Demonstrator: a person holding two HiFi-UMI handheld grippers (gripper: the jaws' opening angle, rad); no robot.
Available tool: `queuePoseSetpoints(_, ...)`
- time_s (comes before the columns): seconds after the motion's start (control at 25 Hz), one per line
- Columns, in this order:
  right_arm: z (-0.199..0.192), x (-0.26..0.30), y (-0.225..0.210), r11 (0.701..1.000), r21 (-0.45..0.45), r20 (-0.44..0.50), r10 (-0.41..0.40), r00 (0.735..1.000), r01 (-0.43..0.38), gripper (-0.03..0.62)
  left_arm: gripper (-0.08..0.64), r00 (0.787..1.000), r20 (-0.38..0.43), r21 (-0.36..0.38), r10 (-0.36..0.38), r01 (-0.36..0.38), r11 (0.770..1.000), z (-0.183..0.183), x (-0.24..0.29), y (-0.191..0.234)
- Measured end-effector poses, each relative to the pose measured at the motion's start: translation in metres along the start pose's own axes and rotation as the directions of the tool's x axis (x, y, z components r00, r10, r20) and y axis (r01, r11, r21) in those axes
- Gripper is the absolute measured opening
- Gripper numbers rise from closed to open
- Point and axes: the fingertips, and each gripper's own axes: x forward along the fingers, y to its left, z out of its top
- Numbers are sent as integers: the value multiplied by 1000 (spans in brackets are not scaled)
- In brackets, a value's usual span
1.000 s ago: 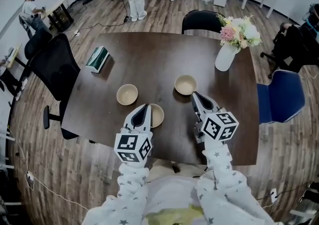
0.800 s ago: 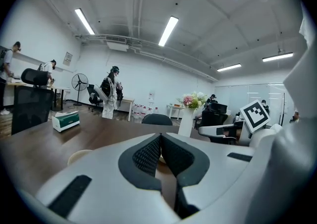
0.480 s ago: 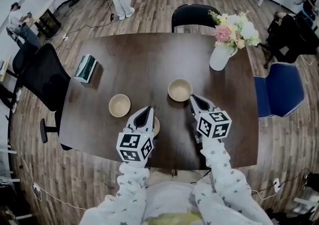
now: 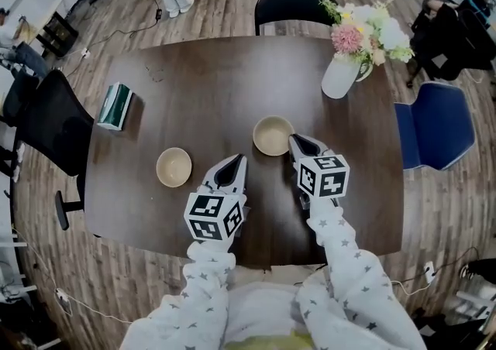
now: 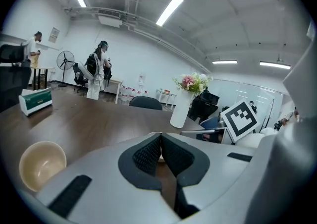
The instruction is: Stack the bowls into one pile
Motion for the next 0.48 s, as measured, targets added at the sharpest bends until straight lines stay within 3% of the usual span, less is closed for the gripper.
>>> queuePoseSetpoints(0.12, -4, 10, -9, 1000, -10, -24, -21, 999, 21, 26, 26, 1000, -18, 1, -7, 7, 1000, -2, 11, -2)
queuePoseSetpoints(0.2, -6, 17, -14, 1000, -8, -36, -29, 999, 28, 80, 26, 1000, -29, 1, -9, 9, 1000, -4, 15, -1)
queuePoseSetpoints(0.48, -14, 42, -29, 998, 28, -77, -52, 996, 54, 138, 26, 999, -44, -12, -9, 8, 1000, -7, 25, 3)
